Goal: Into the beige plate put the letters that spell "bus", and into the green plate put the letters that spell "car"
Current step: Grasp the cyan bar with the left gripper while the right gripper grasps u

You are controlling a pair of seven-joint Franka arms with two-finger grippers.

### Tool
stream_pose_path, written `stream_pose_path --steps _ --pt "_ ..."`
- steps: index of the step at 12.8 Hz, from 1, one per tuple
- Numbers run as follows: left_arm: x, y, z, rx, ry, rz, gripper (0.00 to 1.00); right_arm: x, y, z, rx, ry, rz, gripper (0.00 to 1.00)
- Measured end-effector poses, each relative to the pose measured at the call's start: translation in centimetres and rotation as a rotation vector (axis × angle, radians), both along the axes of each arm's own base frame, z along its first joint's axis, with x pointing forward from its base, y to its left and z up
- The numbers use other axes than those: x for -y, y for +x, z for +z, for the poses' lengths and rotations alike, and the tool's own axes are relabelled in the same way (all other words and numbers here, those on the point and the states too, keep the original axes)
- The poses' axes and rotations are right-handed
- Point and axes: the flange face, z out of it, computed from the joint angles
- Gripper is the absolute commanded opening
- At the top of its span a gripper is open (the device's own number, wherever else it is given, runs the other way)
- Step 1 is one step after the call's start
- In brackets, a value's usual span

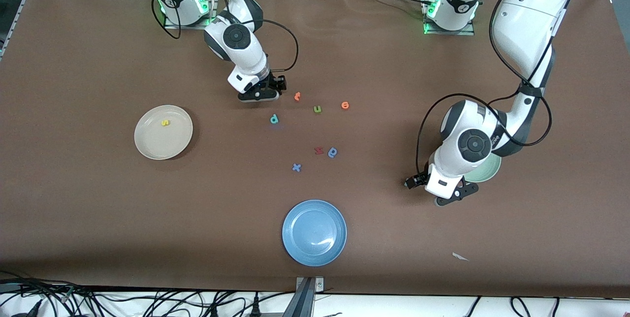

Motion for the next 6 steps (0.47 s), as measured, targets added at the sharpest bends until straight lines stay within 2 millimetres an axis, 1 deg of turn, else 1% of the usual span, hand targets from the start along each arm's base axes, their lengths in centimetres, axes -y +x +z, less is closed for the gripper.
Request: stream_pose_path --steps 1,2,3,5,6 --pt "0.2 0.0 -0.6 0.003 0.024 -0.028 0.97 0.0 0.0 -0.2 -0.001 0.003 0.0 0.59" --pt "0.8 -0.2 -1.1 0.001 0.033 -0.048 0.97 0.0 0.0 -0.3 -0.001 0.004 -0.001 0.55" --pt "1.7 -0.4 -1.5 -0.003 0.036 -0.066 0.98 0.0 0.0 -0.3 0.0 0.003 0.001 0.52" --pt "3.7 -0.8 -2.1 -0.005 0.034 -0.095 0.97 0.1 0.1 -0.3 0.005 -0.001 0.009 0.41" --pt "4.9 -0.9 -2.2 -0.003 0.032 -0.11 0.92 0.2 0.1 -0.3 0.006 -0.003 0.01 0.34"
